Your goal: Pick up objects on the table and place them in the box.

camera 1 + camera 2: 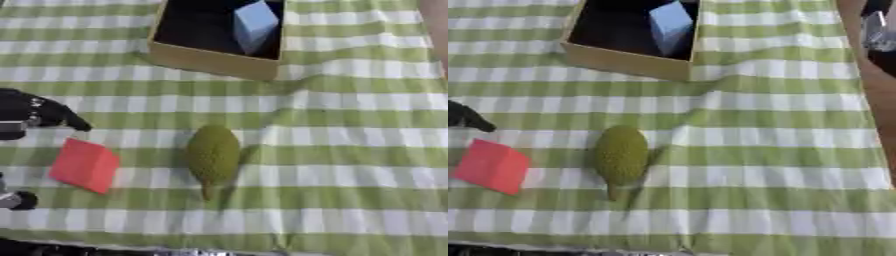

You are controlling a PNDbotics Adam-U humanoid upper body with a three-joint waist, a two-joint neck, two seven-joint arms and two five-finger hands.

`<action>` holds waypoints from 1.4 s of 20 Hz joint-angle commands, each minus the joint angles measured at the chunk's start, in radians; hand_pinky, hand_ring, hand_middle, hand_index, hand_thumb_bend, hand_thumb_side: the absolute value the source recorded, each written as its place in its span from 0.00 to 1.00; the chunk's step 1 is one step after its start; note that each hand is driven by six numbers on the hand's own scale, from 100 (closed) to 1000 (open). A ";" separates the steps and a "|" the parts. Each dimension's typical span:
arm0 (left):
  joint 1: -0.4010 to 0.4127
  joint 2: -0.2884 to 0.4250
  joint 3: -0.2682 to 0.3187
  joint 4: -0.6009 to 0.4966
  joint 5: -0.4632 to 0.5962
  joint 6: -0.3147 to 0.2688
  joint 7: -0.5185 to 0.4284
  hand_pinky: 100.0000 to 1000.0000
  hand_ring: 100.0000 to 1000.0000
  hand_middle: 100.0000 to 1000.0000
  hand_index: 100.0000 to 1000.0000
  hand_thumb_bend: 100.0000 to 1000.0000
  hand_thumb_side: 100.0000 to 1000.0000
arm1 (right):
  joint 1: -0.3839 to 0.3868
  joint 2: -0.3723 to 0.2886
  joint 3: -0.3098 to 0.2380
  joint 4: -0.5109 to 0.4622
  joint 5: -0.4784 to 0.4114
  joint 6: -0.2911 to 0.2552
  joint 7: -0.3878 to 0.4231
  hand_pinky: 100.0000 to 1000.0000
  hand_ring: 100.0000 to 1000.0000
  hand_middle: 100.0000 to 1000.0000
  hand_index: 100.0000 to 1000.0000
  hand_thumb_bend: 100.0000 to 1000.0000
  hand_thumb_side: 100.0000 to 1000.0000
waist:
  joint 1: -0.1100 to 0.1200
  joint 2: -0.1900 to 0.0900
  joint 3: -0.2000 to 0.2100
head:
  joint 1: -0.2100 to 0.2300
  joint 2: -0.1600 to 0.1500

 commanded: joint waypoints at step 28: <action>-0.153 -0.115 0.118 -0.008 0.001 0.019 0.095 0.75 0.64 0.49 0.65 0.00 0.00 | 0.025 0.028 -0.022 -0.015 -0.026 0.031 0.017 0.88 0.82 0.60 0.82 0.00 0.36 | 0.012 -0.032 0.011 | -0.007 0.013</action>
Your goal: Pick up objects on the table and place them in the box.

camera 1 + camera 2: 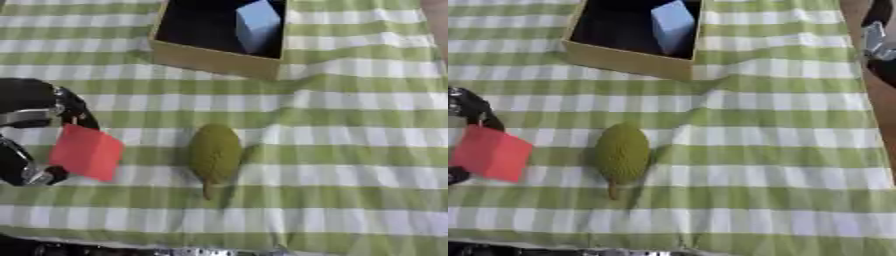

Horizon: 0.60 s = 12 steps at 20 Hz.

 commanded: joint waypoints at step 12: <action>-0.439 -0.236 0.036 0.332 -0.061 -0.028 -0.050 0.76 0.65 0.50 0.66 0.00 0.00 | -0.001 -0.028 -0.005 -0.015 -0.006 -0.005 0.008 0.88 0.82 0.60 0.82 0.00 0.35 | 0.017 -0.036 -0.012 | -0.001 0.004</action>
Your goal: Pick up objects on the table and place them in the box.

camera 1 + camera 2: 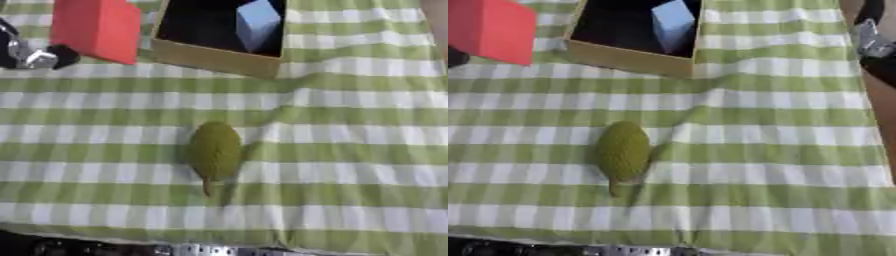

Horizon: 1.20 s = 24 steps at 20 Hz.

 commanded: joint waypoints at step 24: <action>-0.258 -0.382 0.109 0.744 -0.454 -0.194 0.226 0.76 0.65 0.51 0.67 0.08 0.04 | -0.087 -0.016 0.011 -0.015 -0.033 0.001 0.028 0.88 0.82 0.59 0.82 0.00 0.35 | 0.048 0.041 -0.153 | 0.106 -0.123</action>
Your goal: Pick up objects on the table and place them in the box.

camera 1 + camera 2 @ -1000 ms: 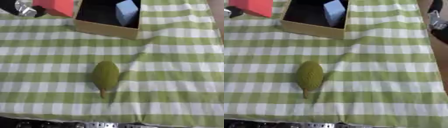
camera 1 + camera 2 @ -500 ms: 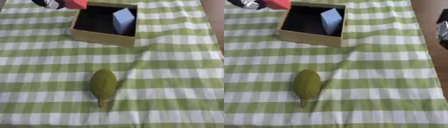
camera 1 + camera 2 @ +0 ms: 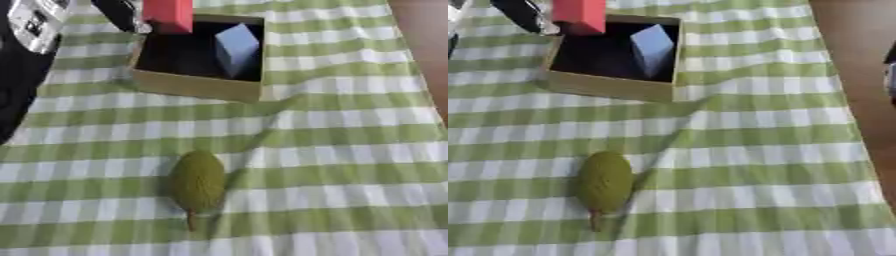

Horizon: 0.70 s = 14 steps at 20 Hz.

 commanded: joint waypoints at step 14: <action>-0.031 -0.039 0.047 0.059 -0.185 0.011 0.099 0.93 0.87 0.79 0.94 0.64 0.45 | -0.028 -0.009 -0.006 -0.015 -0.032 0.026 0.024 0.88 0.82 0.59 0.82 0.00 0.35 | 0.012 -0.002 -0.005 | 0.018 0.008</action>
